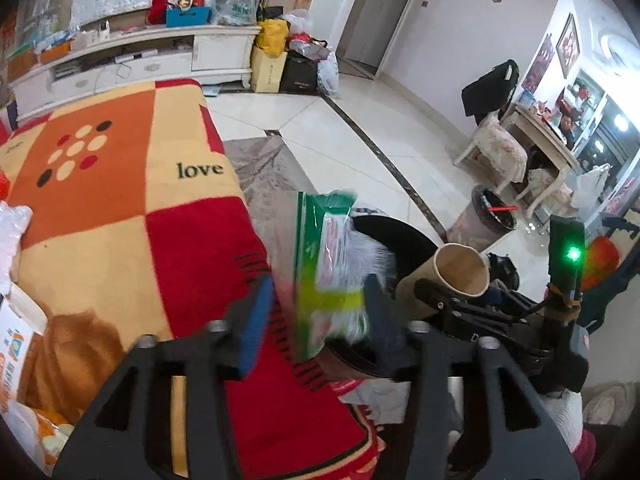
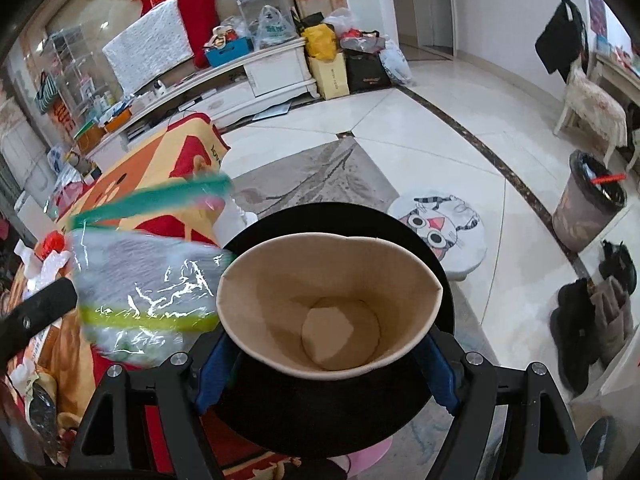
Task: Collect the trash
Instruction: 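Open the right tool to drop the cup while the left drops the snack bag into the bin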
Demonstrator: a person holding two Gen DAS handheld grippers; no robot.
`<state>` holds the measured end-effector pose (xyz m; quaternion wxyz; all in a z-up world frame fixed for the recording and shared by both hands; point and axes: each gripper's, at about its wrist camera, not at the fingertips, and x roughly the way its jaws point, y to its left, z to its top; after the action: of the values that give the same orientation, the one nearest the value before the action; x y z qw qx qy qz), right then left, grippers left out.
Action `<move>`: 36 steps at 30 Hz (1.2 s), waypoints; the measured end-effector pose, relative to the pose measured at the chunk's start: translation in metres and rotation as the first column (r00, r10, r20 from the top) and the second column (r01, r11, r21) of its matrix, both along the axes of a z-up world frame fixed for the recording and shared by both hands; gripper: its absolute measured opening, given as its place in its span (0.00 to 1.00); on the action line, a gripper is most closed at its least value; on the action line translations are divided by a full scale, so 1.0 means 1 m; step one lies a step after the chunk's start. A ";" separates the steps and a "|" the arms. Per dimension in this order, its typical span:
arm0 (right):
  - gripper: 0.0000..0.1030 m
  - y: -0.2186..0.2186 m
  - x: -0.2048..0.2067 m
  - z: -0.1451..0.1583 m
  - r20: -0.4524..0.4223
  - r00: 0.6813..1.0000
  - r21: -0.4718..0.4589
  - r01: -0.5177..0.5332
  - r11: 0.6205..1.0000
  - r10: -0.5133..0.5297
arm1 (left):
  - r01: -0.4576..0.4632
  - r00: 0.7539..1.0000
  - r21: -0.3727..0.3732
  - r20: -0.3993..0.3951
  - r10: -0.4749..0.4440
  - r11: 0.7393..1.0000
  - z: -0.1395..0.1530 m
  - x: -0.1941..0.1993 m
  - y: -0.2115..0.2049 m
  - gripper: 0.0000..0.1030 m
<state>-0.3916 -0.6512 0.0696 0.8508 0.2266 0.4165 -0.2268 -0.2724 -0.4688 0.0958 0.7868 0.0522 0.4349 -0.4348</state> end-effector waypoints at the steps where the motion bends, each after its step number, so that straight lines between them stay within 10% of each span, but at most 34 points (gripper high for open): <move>1: 0.77 0.000 0.000 0.000 -0.003 1.000 0.003 0.002 1.000 -0.002 | 0.003 1.000 -0.003 -0.010 -0.003 1.000 0.000 -0.001 0.001 0.48; 36: 0.90 0.051 0.011 0.014 0.023 0.996 0.033 -0.092 0.995 0.091 | -0.071 0.995 -0.015 0.072 0.072 0.997 0.032 -0.003 0.071 0.49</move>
<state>-0.3802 -0.5997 0.0836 0.8607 0.2243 0.4210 -0.1780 -0.2754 -0.3974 0.1275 0.8175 0.0473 0.4050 -0.4068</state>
